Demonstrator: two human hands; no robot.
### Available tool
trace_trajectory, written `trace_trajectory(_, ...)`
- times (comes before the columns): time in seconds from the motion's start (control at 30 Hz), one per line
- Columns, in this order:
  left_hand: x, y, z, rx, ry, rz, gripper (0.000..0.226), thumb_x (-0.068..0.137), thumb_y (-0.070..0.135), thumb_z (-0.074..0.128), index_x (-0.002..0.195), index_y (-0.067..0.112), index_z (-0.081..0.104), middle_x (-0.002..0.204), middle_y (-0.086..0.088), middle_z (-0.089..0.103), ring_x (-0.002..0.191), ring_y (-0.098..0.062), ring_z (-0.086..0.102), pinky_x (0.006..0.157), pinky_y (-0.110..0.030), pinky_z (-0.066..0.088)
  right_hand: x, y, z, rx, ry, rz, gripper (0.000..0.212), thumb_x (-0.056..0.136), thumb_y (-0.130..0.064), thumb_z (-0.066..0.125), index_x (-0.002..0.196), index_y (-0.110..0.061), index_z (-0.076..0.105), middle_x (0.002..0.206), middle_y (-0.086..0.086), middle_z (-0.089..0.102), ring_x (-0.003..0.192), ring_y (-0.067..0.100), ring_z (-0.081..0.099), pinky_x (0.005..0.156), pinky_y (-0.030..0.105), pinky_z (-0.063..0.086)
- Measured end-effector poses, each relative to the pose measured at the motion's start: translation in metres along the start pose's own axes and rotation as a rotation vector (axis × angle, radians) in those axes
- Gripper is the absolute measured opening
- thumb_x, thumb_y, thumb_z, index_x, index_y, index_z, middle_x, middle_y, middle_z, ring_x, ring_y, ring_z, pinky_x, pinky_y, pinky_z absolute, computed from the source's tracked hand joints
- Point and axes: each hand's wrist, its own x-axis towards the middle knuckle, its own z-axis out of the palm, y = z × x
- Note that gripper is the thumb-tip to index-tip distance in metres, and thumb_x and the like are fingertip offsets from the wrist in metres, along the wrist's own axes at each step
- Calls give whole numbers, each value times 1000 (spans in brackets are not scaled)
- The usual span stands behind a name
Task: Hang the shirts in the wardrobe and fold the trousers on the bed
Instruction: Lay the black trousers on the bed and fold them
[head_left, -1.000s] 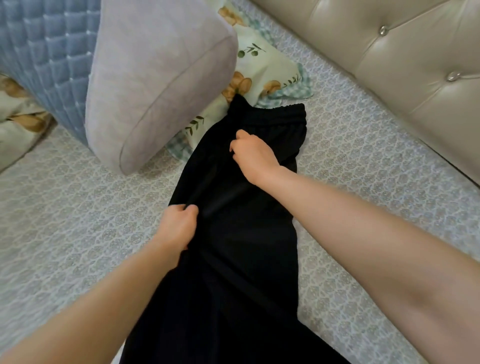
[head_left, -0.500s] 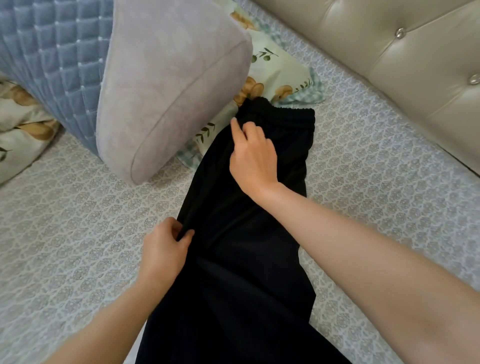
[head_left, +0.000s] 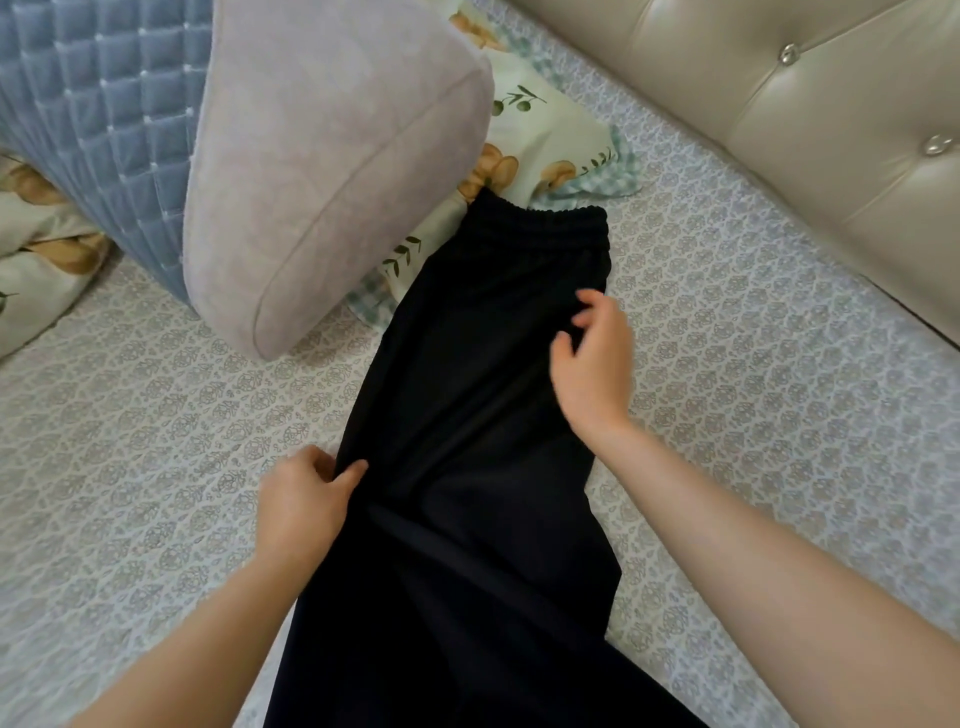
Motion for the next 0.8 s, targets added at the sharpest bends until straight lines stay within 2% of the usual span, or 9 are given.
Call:
trace_trajectory(0.1,-1,3,0,48,7,34,35,87,42,71,102,16,52,91,2,59,79,-18,60,61,-31,43,-13,36,-21,73,-37,460,24,95,-28,57,111,-11,59,76,-10,57,69,5,55,61,19,40)
trace_trajectory(0.13,-1,3,-1,58,1,41,35,88,42,70,103,16,52,91,2,59,79,-18,60,61,-32,44,-17,43,-23,50,-86,499,23,95,-33,55,93,-11,62,66,-9,54,60,8,53,57,22,39)
trace_trajectory(0.2,1,2,-3,72,-20,46,32,89,43,68,98,16,54,85,4,61,75,-14,59,61,-33,45,-22,46,-23,-10,-160,450,41,96,-40,53,64,-15,47,53,-7,44,50,11,44,53,27,37)
trace_trajectory(0.27,3,4,-4,69,-64,26,31,90,44,66,90,14,59,78,0,63,70,-16,61,58,-32,45,-21,40,-21,50,-275,476,36,94,-44,54,71,-16,52,63,-6,52,59,12,51,59,28,45)
trace_trajectory(0.33,1,7,-4,2,-131,-19,32,93,43,64,86,11,64,74,-6,67,67,-21,64,57,-31,47,-20,34,-22,198,-467,595,29,92,-38,60,109,-15,61,98,0,66,92,19,63,85,37,54)
trace_trajectory(0.43,-11,11,-1,-161,-217,-92,25,97,32,61,90,10,69,82,-8,72,76,-25,69,73,-38,57,-25,36,-31,228,-571,626,38,94,-26,61,130,-15,55,118,4,64,107,24,62,97,43,51)
trace_trajectory(0.57,-34,26,23,-270,-318,-105,22,99,29,59,84,16,71,80,-1,74,76,-17,70,64,-28,54,-9,54,-65,130,-318,572,32,93,-27,62,120,-11,58,109,5,64,97,25,62,84,36,52)
trace_trajectory(0.67,-43,43,42,-330,-359,-151,23,99,30,59,82,17,69,82,-4,74,76,-21,70,62,-32,55,5,72,-94,33,-285,521,19,91,-34,65,94,-16,60,92,1,65,88,21,63,75,33,53)
trace_trajectory(0.8,-39,46,45,-334,-254,-213,30,99,30,59,86,4,68,90,-17,72,84,-34,69,77,-45,58,-10,96,-106,73,-352,650,45,100,-44,44,92,-4,64,84,8,61,79,23,59,81,43,53)
